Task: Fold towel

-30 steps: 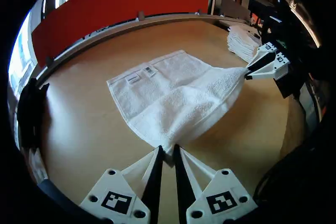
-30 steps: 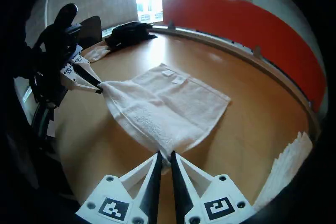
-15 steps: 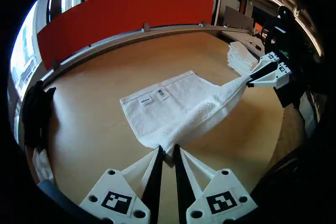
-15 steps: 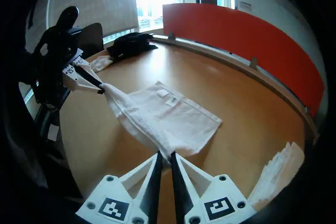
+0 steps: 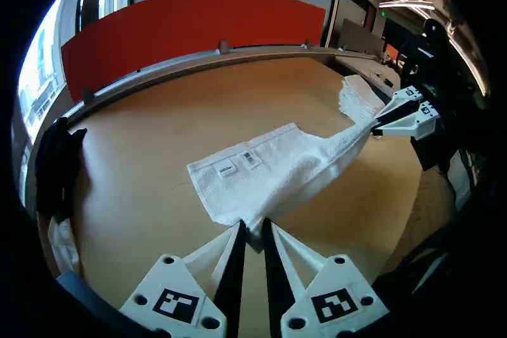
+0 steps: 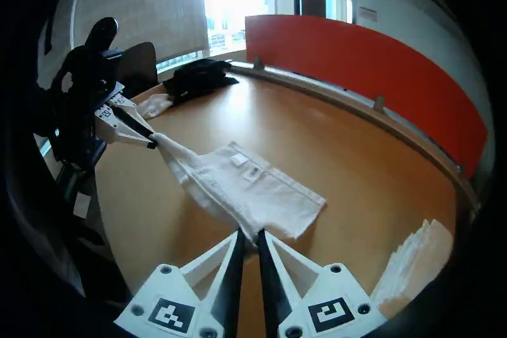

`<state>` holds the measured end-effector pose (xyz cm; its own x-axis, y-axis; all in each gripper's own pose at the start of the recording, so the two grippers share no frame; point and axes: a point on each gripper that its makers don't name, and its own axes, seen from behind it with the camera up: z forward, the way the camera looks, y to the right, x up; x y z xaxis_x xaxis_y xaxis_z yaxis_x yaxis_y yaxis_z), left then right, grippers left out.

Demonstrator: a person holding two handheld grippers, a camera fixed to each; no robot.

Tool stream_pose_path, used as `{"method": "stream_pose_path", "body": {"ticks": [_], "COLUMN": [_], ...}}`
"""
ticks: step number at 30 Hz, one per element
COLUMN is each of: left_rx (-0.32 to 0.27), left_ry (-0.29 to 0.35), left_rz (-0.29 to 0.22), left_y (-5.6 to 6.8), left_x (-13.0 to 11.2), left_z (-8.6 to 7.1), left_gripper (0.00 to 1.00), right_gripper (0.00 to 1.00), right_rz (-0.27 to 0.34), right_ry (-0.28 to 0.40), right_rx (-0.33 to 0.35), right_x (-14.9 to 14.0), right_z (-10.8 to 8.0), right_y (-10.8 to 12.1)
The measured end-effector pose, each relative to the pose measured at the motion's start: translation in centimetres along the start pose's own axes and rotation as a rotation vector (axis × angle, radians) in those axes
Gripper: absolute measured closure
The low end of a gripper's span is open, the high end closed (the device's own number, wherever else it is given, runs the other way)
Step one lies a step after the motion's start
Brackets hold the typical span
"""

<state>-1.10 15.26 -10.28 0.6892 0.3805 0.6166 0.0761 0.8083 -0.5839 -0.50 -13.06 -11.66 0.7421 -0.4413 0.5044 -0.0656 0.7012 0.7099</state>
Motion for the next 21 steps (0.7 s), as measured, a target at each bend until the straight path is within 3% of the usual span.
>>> {"method": "stream_pose_path", "body": {"ticks": [21], "left_rx": [-0.010], "left_ry": [0.011], "left_rz": [0.003], "left_y": [0.6], "left_x": [1.0], "left_z": [-1.3], "left_gripper": [0.81], "right_gripper": [0.85], "right_rz": [0.003], "right_ry": [0.011], "right_rx": [0.012], "right_x": [0.9], "right_z": [-1.3], "right_y": [-0.3]}}
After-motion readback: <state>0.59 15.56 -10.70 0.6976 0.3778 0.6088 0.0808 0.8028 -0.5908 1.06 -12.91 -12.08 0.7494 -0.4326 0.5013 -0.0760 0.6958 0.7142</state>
